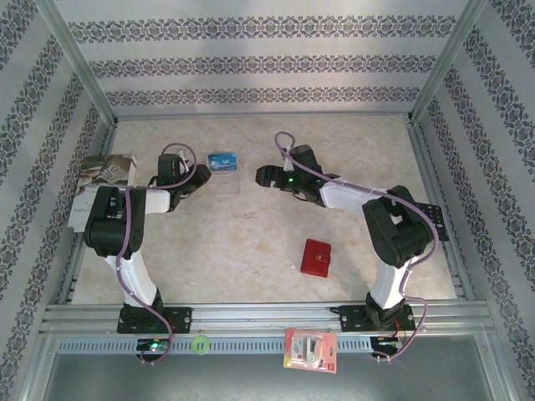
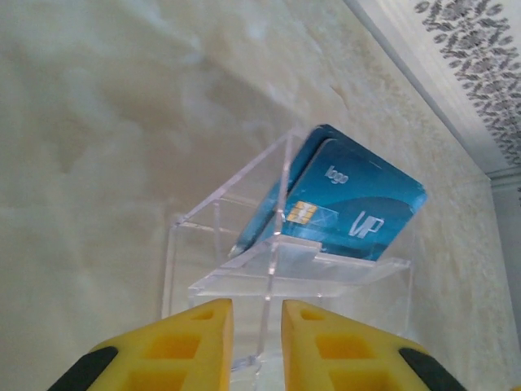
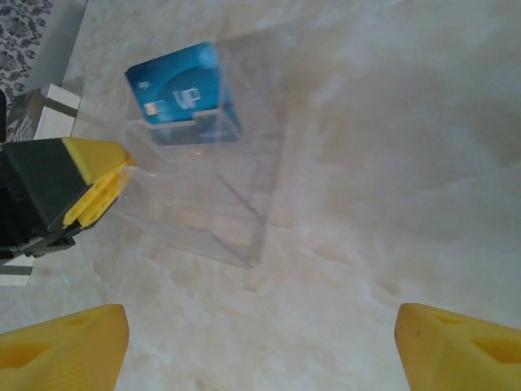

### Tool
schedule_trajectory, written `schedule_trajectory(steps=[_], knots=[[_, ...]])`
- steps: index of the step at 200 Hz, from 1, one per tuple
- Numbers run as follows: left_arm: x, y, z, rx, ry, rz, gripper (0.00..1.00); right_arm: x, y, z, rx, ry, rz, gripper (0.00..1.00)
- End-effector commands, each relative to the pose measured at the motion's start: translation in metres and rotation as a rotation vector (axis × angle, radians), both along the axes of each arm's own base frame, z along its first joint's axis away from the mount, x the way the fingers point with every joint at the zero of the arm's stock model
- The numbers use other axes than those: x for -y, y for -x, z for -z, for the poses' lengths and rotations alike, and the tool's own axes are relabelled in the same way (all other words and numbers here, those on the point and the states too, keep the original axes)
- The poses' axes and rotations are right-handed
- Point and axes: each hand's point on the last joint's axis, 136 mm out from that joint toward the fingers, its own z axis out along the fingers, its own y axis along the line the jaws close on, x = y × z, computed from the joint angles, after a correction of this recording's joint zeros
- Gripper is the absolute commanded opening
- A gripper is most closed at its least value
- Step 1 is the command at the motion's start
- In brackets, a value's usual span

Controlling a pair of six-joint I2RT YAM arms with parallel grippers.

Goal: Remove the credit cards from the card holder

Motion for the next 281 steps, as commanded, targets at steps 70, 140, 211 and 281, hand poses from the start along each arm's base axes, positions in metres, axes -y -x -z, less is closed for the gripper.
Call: schedule_trajectory(steps=[70,140,211,281], knots=[[0.031,0.0,0.002,0.012,-0.024,0.117,0.22,-0.043,-0.056,0.014,0.026,0.022,0.053,0.67],[0.038,-0.001,0.003,0.009,-0.031,0.137,0.21,-0.038,-0.068,0.035,-0.019,0.101,0.099,0.51],[0.057,0.005,0.009,-0.004,-0.027,0.167,0.19,-0.014,-0.057,0.047,-0.049,0.157,0.17,0.43],[0.102,0.023,0.015,0.001,-0.017,0.245,0.18,0.029,-0.009,0.051,-0.059,0.164,0.238,0.4]])
